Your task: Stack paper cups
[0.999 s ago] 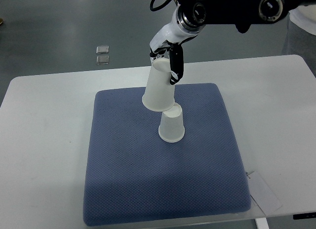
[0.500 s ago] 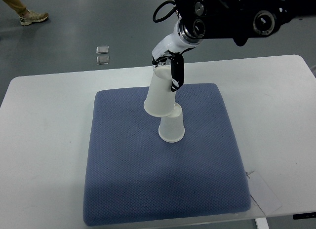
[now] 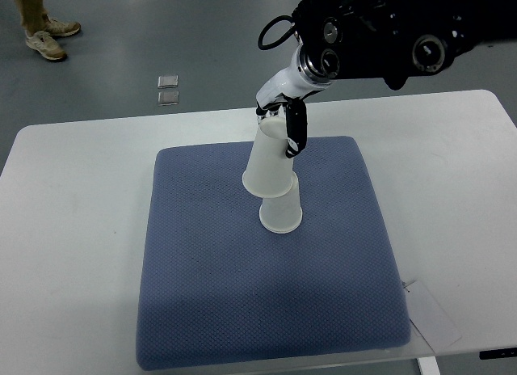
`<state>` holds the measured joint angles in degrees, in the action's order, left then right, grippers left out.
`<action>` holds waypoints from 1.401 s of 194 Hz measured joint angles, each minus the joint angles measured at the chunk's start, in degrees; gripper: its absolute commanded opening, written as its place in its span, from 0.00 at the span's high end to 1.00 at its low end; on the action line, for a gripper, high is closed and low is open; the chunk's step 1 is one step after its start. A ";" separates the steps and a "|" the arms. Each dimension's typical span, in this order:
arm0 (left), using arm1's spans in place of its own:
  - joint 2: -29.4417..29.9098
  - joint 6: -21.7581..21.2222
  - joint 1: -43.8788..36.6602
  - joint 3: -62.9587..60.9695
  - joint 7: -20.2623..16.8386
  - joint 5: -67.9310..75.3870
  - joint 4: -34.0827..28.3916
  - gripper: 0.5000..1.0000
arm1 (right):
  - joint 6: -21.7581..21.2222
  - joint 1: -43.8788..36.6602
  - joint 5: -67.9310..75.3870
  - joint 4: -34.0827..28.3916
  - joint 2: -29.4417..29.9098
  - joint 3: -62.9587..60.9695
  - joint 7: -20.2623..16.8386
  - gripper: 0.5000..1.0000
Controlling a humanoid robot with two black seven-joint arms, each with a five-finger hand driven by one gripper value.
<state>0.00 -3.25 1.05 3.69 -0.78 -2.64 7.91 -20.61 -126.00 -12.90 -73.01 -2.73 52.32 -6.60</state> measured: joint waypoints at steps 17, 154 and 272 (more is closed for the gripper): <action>0.00 0.00 0.00 0.00 0.00 0.00 0.00 0.00 | 0.06 0.03 -0.07 -0.30 -0.01 0.38 0.00 0.73; 0.00 0.00 0.00 0.00 0.00 0.00 0.00 0.00 | 2.30 0.37 -0.34 -1.47 0.09 1.68 0.01 0.73; 0.00 0.00 0.00 0.00 -0.02 0.00 0.00 0.00 | 1.83 -0.40 -0.79 -1.96 -0.24 2.87 0.02 0.73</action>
<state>0.00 -3.25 1.05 3.69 -0.80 -2.64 7.91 -18.78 -126.39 -13.69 -74.96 -2.97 55.19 -6.58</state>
